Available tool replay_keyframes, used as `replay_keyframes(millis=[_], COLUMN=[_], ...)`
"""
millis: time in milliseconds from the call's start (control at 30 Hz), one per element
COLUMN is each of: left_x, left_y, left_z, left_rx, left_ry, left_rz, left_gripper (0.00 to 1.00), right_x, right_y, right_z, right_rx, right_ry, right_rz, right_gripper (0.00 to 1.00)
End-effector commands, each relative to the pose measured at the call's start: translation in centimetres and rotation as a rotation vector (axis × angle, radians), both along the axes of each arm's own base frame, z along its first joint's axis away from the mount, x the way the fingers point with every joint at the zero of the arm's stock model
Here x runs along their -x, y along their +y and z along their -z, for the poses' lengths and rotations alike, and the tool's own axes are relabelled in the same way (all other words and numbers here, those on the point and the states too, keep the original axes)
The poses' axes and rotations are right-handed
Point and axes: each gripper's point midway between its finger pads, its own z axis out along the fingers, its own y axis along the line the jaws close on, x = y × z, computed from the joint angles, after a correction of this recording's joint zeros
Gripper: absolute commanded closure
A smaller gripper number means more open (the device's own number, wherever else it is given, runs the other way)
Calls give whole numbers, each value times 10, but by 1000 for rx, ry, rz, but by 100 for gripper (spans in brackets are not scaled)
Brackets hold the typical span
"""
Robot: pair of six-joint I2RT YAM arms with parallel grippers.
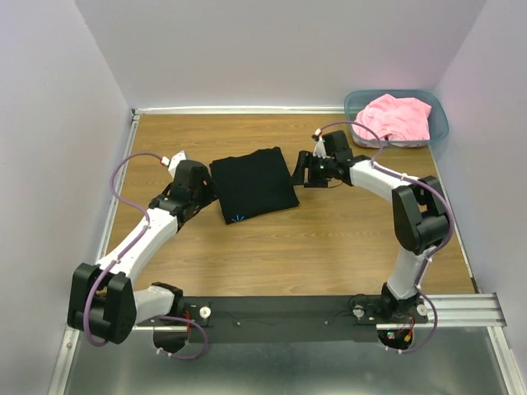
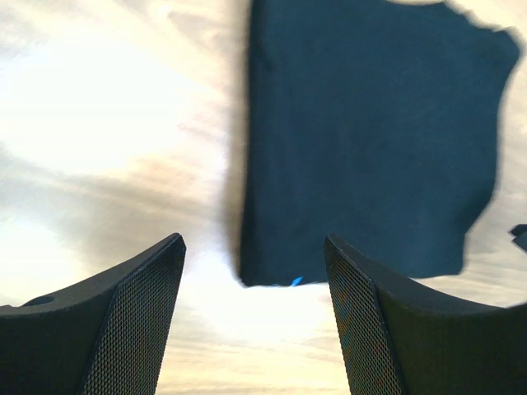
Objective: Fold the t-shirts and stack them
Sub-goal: Neatly place the folded tshirt to the corner
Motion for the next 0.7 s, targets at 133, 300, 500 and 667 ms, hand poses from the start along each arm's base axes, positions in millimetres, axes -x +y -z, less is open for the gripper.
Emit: replay_keyframes(millis=[133,300,500,667], left_x=[19,20,20,20], left_y=[17,19,21,20], left_z=[4,-3,-6,1], left_rx=[-67,-81,-102,-109], left_ry=[8,-22,-44,-31], left_rz=[-12,2,16,34], left_gripper=[23,25,25,25], right_x=[-9,-25,-38,-30], right_y=[16,20,24,39], right_z=[19,37,51,60], right_rx=[178,233,255,245], right_ry=[12,10,11,32], right_rz=[55,100,116,61], right_gripper=[30,31,32,43])
